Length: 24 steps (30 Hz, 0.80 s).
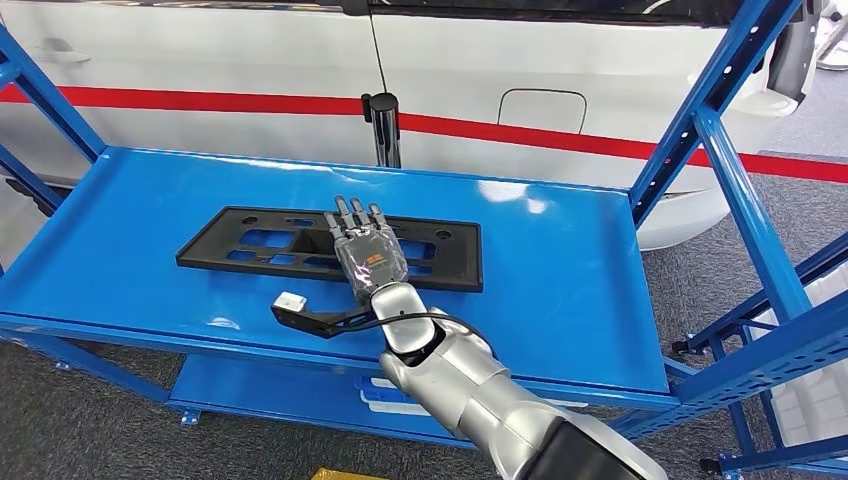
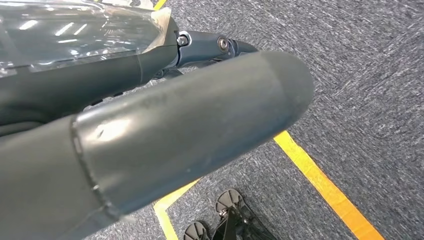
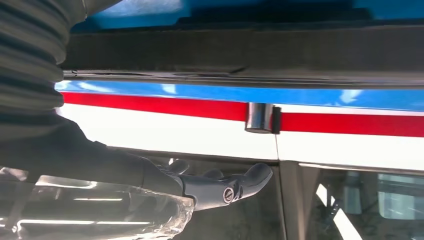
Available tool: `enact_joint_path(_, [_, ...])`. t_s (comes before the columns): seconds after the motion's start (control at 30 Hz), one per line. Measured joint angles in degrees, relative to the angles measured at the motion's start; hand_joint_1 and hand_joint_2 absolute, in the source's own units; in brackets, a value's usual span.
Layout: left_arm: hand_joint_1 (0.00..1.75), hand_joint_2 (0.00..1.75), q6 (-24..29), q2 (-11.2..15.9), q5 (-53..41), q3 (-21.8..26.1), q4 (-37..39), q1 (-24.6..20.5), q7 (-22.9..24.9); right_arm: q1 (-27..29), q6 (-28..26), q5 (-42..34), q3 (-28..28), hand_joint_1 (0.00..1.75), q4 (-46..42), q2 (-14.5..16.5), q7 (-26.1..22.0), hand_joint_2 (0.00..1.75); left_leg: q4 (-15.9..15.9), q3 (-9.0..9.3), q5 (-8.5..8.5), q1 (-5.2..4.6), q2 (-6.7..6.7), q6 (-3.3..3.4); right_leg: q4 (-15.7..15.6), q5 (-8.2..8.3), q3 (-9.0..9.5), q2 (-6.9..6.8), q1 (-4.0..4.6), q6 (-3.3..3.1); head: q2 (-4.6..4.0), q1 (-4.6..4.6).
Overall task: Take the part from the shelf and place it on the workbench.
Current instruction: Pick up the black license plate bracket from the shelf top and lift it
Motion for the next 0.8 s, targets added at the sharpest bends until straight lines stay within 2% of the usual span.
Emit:
enact_joint_path(0.03, [0.0,0.0,-0.1,0.0,-0.2,0.0,0.0,0.0,0.0,0.0,0.0,0.8,-0.7,0.04,0.3,0.0,0.1,1.75,0.0,0.0,0.0,0.0,0.0,0.0,0.0,0.0,0.0,0.0,0.0,0.0,0.0,0.01])
enact_joint_path(0.1, [0.0,0.0,-0.2,0.0,-0.4,0.0,0.0,0.0,-0.1,0.1,-0.1,1.9,-2.2,0.21,0.8,0.0,0.2,1.75,0.0,0.0,0.0,0.0,0.0,0.0,0.0,0.0,0.0,0.0,0.0,0.0,0.0,0.01])
enact_joint_path(0.2, [0.0,0.0,-0.3,0.0,-0.5,0.0,0.0,0.0,-0.2,0.1,-0.1,2.6,-3.7,0.81,1.3,0.0,0.3,1.75,0.0,0.0,0.0,0.0,0.01,0.0,0.0,0.0,0.0,0.0,0.0,0.0,0.0,0.01])
enact_joint_path(0.23, [0.0,0.0,-0.3,0.0,-0.6,0.0,0.0,0.0,-0.2,0.1,-0.1,2.8,-4.0,0.98,1.4,0.0,0.3,1.75,0.0,0.0,0.0,0.0,0.0,0.0,0.0,0.0,0.0,0.0,0.0,0.0,0.0,0.01])
enact_joint_path(0.27, [0.0,0.0,-0.3,0.0,-0.6,0.1,0.0,0.0,-0.2,0.2,-0.2,3.1,-4.3,1.07,1.5,0.0,0.4,1.75,0.0,0.0,0.0,0.0,0.0,0.0,0.0,0.0,0.0,0.0,0.0,0.0,0.0,0.01])
enact_joint_path(0.4, [0.0,0.0,-0.3,0.0,-1.0,0.3,0.0,0.0,-0.3,0.5,-0.4,4.1,-5.5,1.23,1.8,0.0,0.4,1.75,0.0,0.0,0.0,0.0,0.01,0.0,0.0,0.0,0.0,0.0,0.0,0.0,0.0,0.0])
enact_joint_path(0.6, [0.0,0.0,-1.5,0.0,-1.4,0.5,-0.1,0.0,-0.8,1.1,-0.6,5.6,-6.6,1.64,1.7,0.0,-0.5,1.75,0.0,0.0,0.0,0.0,0.0,0.0,0.0,0.0,0.0,0.0,0.0,0.0,0.0,0.0])
enact_joint_path(0.8, [0.0,0.0,-7.7,0.0,-1.4,0.9,-0.4,0.0,-6.2,2.5,-0.6,7.5,-8.5,1.72,0.1,0.0,-2.8,1.75,0.0,0.0,0.0,0.0,0.0,0.0,0.0,0.0,0.01,0.0,0.0,0.0,0.0,-0.01])
